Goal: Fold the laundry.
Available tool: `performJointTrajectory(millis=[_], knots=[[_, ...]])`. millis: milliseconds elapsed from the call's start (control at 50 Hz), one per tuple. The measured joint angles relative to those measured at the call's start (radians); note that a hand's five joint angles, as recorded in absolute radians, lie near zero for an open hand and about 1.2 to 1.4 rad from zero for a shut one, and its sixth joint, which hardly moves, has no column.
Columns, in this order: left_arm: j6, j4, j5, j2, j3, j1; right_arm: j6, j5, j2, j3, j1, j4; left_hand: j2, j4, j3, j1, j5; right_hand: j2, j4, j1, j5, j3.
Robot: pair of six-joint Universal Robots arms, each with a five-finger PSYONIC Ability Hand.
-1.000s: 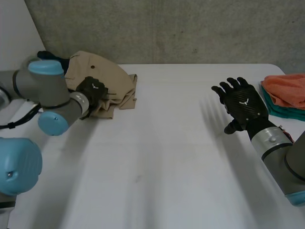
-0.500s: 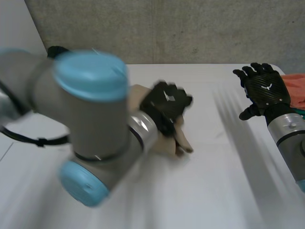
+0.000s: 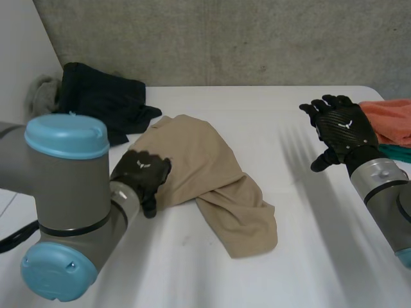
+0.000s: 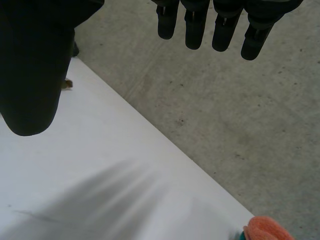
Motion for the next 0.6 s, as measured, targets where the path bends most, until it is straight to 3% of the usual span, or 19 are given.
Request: performJointTrajectory(millis=[160,440,480,560,600], knots=[[0.048,0.071,0.062,-0.092,-0.027,0.083,-0.027,0.000,0.009,0.006,0.010,0.001,-0.043,-0.051,-0.040,-0.061,-0.054,0.000,0.000,0.000,0.000,0.000],[0.129,0.190,0.047,-0.234,0.046,0.102,-0.064,-0.001,0.014,0.021,0.018,-0.005,-0.075,-0.081,-0.071,-0.085,-0.079,0.000,0.000,0.000,0.000,0.000],[0.145,0.202,0.045,-0.250,0.057,0.102,-0.067,-0.001,0.014,0.023,0.019,-0.005,-0.010,-0.020,-0.010,-0.020,-0.017,0.000,0.000,0.000,0.000,0.000],[0.182,0.237,0.042,-0.277,0.081,0.110,-0.072,-0.002,0.014,0.028,0.020,-0.006,0.498,0.485,0.493,0.468,0.464,0.000,0.000,0.000,0.000,0.000],[0.200,0.260,0.039,-0.285,0.095,0.117,-0.074,-0.002,0.013,0.030,0.019,-0.006,0.562,0.556,0.557,0.525,0.531,0.000,0.000,0.000,0.000,0.000]])
